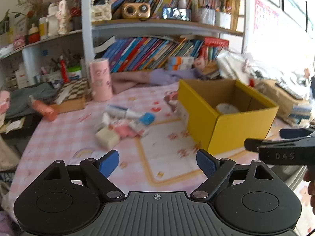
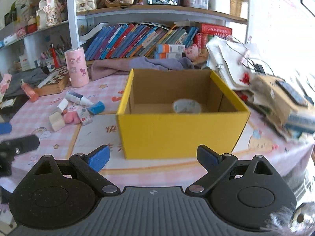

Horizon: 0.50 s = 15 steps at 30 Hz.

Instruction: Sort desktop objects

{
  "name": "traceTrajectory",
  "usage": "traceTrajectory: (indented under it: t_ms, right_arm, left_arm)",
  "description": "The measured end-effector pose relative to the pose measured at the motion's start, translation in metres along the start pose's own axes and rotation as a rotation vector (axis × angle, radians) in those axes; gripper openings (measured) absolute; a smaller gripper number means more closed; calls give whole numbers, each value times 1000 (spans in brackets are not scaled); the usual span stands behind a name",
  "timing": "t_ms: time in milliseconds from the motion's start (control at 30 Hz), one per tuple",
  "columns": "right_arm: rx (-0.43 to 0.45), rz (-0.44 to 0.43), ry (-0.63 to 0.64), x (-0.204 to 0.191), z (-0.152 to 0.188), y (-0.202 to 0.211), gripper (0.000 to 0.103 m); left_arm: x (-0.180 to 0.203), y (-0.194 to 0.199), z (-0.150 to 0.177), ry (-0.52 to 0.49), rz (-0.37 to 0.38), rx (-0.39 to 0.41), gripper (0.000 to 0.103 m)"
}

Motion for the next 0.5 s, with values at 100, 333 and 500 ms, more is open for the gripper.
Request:
traceTrajectory:
  t_ms: [100,333,500]
  right_arm:
    - [4,3,-39,-12,13,8,95]
    - [-49,-61,12,-44,35,12,95]
    - [-66,-111,92,-63,43,11,95]
  left_arm:
    - [-4,6,12,-8,-33,-19,89]
    - [-8,14,32,-54,-88,-49,89]
    - [-16,21,36,-39,-128,-49,89]
Point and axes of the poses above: each gripper's, at about its wrist camera, not at the fingertips, and y roughly against the way its jaws point, x to its right, z to its underside, the point moved 4 cm from there along -y, roughly the way its jaws point, and after that the axes turned 1 degree about x, right-handed, at the moved point
